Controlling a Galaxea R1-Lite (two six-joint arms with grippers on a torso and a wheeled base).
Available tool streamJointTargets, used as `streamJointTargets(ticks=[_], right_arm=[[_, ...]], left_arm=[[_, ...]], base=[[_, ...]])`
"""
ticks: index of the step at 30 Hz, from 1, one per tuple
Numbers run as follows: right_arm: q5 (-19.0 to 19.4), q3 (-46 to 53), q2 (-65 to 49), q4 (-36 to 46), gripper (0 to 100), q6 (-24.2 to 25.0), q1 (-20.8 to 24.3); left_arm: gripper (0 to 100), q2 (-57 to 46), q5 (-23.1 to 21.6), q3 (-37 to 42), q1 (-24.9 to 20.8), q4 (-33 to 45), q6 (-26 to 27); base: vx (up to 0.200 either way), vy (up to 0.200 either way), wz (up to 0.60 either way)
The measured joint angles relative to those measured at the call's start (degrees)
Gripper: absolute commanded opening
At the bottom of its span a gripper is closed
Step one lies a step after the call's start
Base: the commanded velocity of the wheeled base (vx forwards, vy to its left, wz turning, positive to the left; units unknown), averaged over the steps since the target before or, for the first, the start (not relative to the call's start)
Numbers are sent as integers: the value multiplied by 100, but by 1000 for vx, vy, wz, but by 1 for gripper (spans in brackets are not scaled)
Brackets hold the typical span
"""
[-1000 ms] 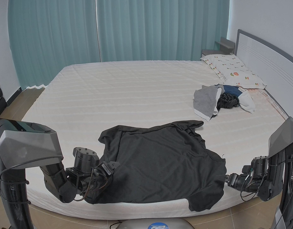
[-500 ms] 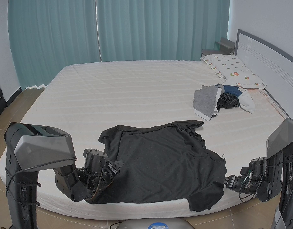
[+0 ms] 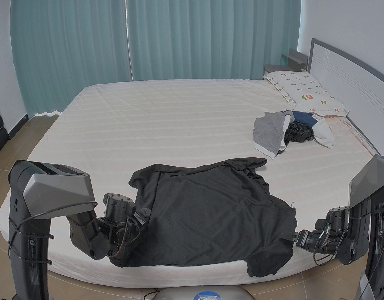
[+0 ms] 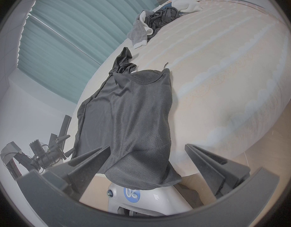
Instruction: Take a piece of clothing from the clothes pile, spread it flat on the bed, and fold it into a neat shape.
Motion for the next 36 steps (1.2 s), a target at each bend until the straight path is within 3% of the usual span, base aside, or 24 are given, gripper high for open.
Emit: streamJointTargets(ticks=[17,32,36], right_arm=[[-7,69,28,0,100,-17,-33],[-10,30,13,-2,100,18,-57],[-16,-16,-50,2,100,150,-107]], left_arm=[[100,17,177,44,1362,11,227],[100,-503,-323,288,1482,-28,101],[100,-579,-507,306,1474,-11,66]], base=[[0,0,0],[0,0,0],[200,0,0]])
